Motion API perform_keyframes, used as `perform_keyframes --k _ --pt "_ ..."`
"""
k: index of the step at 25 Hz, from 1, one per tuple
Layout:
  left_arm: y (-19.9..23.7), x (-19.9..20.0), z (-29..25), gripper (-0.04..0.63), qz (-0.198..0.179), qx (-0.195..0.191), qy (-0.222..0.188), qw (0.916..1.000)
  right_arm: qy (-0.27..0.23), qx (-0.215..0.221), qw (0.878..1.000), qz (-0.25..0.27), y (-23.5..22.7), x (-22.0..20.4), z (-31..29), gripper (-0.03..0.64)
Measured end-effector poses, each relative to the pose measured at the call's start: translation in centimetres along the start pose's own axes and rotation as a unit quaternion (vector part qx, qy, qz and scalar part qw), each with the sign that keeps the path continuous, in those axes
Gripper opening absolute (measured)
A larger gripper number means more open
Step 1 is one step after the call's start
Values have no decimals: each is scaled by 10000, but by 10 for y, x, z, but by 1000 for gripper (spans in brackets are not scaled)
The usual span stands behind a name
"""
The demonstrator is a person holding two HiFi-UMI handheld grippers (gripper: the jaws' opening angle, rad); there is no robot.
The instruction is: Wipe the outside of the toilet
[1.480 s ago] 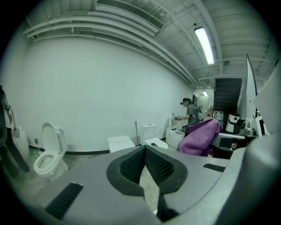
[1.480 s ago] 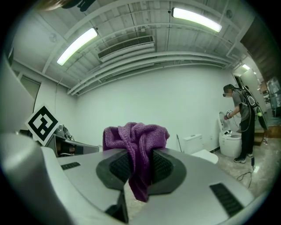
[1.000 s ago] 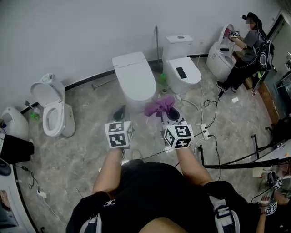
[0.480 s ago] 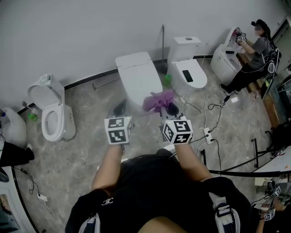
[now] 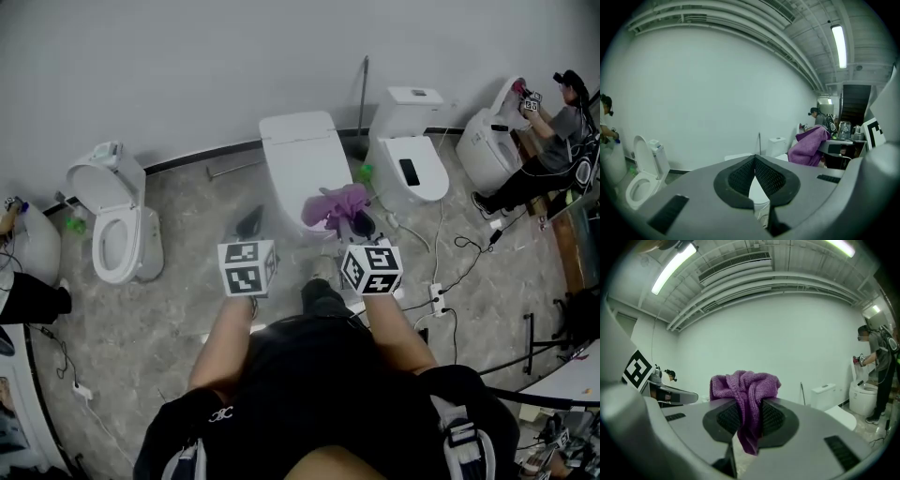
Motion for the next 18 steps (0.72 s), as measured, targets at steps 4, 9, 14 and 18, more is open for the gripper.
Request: perform_keyframes --k 4,9,14,18 --pt "8 7 -39 8 -5 143 87 9999 -29 46 9999 -85 -30 0 -42 75" --pt "10 31 -114 8 -6 174 269 9995 20 -202 9993 -310 -81 0 -99 75" --pt "1 58 -197 9 78 210 453 9987 323 -385 9984 -240 -151 6 -164 75" --pt "-3 70 -258 8 125 372 725 9966 578 -192 9980 -168 -199 4 -220 75"
Point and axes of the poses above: the fingertips, and each gripper's own axes: z backward along the fingers, y to its left, x out of its top, the point moved 9 cm from there along z, backward along the fingers, and after that the axes turned 4 degrees about x, right-handed, at the moved point
